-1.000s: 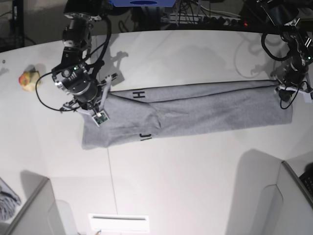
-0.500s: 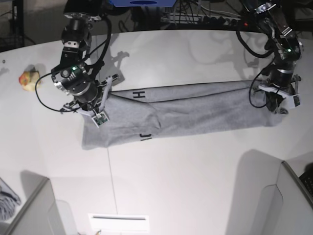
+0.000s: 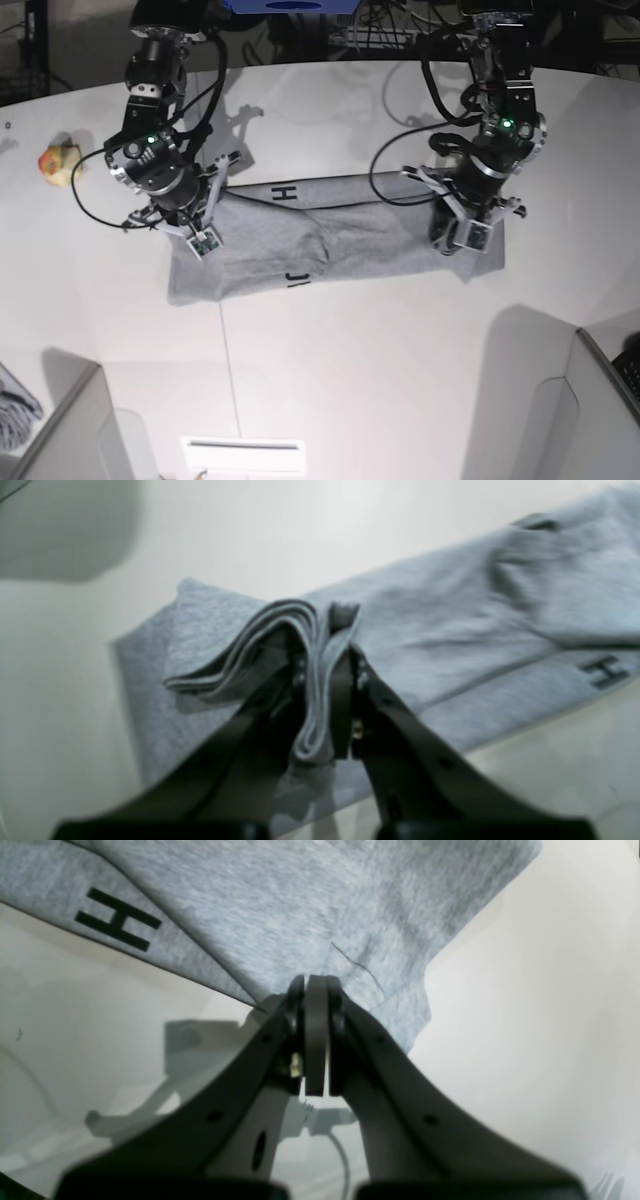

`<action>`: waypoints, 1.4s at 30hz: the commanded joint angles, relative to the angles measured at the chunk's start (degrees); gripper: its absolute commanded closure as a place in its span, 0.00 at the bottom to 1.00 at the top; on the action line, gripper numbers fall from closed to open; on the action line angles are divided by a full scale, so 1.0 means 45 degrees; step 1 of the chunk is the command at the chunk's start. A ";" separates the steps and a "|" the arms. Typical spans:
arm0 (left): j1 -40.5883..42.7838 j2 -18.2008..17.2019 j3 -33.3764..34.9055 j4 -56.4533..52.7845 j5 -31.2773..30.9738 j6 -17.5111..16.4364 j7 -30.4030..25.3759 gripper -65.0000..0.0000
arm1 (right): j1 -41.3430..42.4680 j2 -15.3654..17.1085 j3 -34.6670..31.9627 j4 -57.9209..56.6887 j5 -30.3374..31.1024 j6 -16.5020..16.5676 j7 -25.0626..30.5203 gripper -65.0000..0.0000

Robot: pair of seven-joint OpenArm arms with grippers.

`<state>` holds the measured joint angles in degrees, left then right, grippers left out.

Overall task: Fold the T-shirt properly
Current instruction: 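Move the left gripper to the strip's middle and grasp it, then fold the strip end over toward the right gripper with the left gripper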

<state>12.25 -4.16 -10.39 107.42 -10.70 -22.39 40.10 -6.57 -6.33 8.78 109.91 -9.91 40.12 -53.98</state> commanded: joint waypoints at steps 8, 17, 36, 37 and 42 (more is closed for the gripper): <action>-0.0095 0.0036 0.1831 0.0208 0.0082 0.0844 -0.0324 1.00 | 0.0160 -0.0010 -0.0006 0.0260 0.0083 -0.0026 0.0224 1.00; -0.0153 0.0075 0.2554 0.0130 0.0082 0.0903 -0.0324 1.00 | 0.0160 -0.0010 -0.0006 0.0260 0.0103 -0.0026 0.0224 1.00; -0.0251 0.0075 0.2573 -0.0574 0.0004 0.0903 -0.0324 1.00 | 0.0512 -0.0010 -0.0006 0.0260 0.0142 -0.0026 -0.0831 1.00; -0.0251 0.0075 0.2554 -0.0613 0.0004 0.0903 -0.0324 1.00 | 0.0512 -0.0010 -0.0006 0.0260 0.0142 -0.0026 -0.0850 1.00; -0.0329 0.0095 0.2554 -0.0671 -0.0016 0.0903 -0.0363 1.00 | 0.0512 -0.0010 -0.0006 0.0260 0.0142 -0.0026 -0.0850 1.00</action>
<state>11.51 -3.84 1.17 103.53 -9.96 -18.39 40.05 -5.13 -6.35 8.78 109.91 -9.39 40.12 -58.54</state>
